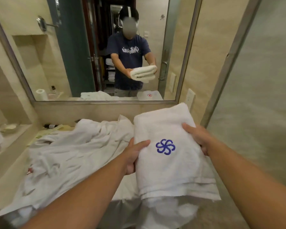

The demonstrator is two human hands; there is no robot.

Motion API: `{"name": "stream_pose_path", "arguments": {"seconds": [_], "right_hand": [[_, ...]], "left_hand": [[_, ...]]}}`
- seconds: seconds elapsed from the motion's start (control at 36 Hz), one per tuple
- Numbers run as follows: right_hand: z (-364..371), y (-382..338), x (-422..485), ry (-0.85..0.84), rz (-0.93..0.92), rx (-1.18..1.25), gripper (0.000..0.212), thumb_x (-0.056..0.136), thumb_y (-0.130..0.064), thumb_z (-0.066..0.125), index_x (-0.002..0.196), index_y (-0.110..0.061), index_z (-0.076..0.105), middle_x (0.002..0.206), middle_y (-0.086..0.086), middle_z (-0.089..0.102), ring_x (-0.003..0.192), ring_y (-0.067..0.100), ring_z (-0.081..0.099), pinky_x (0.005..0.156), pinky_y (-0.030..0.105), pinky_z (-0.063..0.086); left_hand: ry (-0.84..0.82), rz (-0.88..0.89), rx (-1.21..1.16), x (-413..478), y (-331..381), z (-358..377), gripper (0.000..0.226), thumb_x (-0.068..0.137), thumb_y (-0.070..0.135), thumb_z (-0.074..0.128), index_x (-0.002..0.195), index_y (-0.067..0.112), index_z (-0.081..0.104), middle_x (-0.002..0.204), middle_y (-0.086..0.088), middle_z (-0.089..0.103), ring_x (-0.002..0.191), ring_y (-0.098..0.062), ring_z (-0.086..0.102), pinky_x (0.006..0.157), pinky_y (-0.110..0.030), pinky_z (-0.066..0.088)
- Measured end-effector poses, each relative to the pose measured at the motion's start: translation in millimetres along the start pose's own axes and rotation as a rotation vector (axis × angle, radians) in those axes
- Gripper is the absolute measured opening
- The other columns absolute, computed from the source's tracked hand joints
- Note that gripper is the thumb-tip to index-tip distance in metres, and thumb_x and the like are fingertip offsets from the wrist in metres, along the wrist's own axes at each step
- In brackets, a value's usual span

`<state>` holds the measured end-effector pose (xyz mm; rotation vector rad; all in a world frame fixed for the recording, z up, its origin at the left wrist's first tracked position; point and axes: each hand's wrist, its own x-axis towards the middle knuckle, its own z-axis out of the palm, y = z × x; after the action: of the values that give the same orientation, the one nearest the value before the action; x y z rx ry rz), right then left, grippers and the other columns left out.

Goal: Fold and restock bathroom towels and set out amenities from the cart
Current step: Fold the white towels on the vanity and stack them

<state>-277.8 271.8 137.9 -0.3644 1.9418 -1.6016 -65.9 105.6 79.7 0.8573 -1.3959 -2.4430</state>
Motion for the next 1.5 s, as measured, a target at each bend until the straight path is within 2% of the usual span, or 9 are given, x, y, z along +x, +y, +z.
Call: {"name": "stream_pose_path", "arguments": {"seconds": [0.22,0.33,0.47,0.56,0.67,0.89,1.25,1.42,1.5], "right_hand": [[-13.2,35.0,35.5,0.317,-0.073,-0.324,0.042,0.094,-0.044,0.068,0.123,-0.013,0.066,0.114,0.007,0.071,0.1,0.028,0.067,0.087,0.037,0.053],[-18.8,62.7,59.0,0.405,-0.072,-0.489,0.042,0.097,-0.036,0.066,0.132,-0.014,0.06,0.131,0.011,0.065,0.116,0.033,0.061,0.092,0.034,0.044],[-6.2,115.5,80.5,0.278,-0.034,-0.897,0.059,0.096,-0.032,0.06,0.151,-0.028,0.038,0.153,0.01,0.047,0.136,0.035,0.046,0.109,0.042,0.042],[14.7,143.1,82.5,0.119,-0.024,-1.15,0.067,0.1,-0.041,0.046,0.159,-0.045,0.014,0.171,0.001,0.005,0.156,0.028,0.009,0.124,0.056,0.018],[37.1,168.7,79.0,-0.003,-0.068,-1.254,0.063,0.103,-0.06,0.026,0.158,-0.055,-0.006,0.17,-0.006,-0.02,0.157,0.021,-0.018,0.122,0.058,-0.01],[37.6,209.1,97.0,0.075,-0.084,-1.291,0.059,0.099,-0.069,0.01,0.149,-0.062,-0.022,0.164,-0.013,-0.036,0.149,0.013,-0.037,0.122,0.059,-0.013],[48.2,207.7,110.2,0.079,0.068,-1.304,0.061,0.101,-0.069,0.014,0.155,-0.058,-0.011,0.167,-0.01,-0.028,0.154,0.016,-0.026,0.122,0.061,-0.011],[81.0,183.2,103.6,0.151,0.185,-1.192,0.056,0.106,-0.047,0.03,0.159,-0.043,0.014,0.172,0.002,-0.008,0.158,0.028,-0.007,0.122,0.063,-0.003],[98.2,176.9,100.8,0.259,0.16,-1.132,0.049,0.101,-0.028,0.044,0.15,-0.03,0.038,0.168,0.01,0.021,0.154,0.034,0.016,0.124,0.059,0.008]], "left_hand": [[0.154,0.081,0.093,42.9,-28.2,23.9,0.051,0.096,0.031,0.072,0.136,0.042,0.044,0.12,0.008,0.07,0.103,-0.02,0.072,0.08,-0.041,0.063],[0.175,0.083,0.37,74.1,-50.1,17.3,0.085,0.089,0.053,0.07,0.154,0.049,0.016,0.153,0.006,0.046,0.129,-0.021,0.055,0.108,-0.048,0.048],[-0.001,-0.041,1.199,109.2,-85.7,5.3,0.101,0.09,0.06,0.066,0.159,0.051,-0.007,0.171,-0.007,-0.012,0.157,-0.037,0.006,0.123,-0.048,0.019],[-0.048,0.011,1.389,117.5,-103.8,8.2,0.093,0.089,0.072,0.057,0.159,0.053,-0.002,0.166,0.0,-0.033,0.156,-0.04,-0.013,0.124,-0.054,0.014],[0.075,0.274,1.661,132.2,-118.8,17.0,0.088,0.09,0.084,0.028,0.158,0.047,-0.016,0.16,0.003,-0.045,0.149,-0.032,-0.037,0.121,-0.065,0.0],[0.072,0.305,1.68,162.4,-154.6,3.7,0.086,0.093,0.083,0.02,0.159,0.043,-0.02,0.162,0.002,-0.041,0.149,-0.034,-0.036,0.124,-0.063,0.004],[-0.003,0.204,1.634,167.2,-150.6,5.4,0.07,0.104,0.064,0.024,0.163,0.038,-0.004,0.17,0.0,-0.022,0.155,-0.032,-0.024,0.125,-0.059,0.005],[-0.063,0.186,1.47,125.8,-128.7,-27.6,0.056,0.108,0.036,0.035,0.162,0.024,0.023,0.172,-0.002,0.012,0.157,-0.026,0.015,0.124,-0.045,0.026],[0.056,0.118,1.362,100.6,-120.2,-59.0,0.042,0.101,0.028,0.045,0.142,0.023,0.047,0.145,0.001,0.051,0.13,-0.027,0.053,0.106,-0.038,0.045]]}}
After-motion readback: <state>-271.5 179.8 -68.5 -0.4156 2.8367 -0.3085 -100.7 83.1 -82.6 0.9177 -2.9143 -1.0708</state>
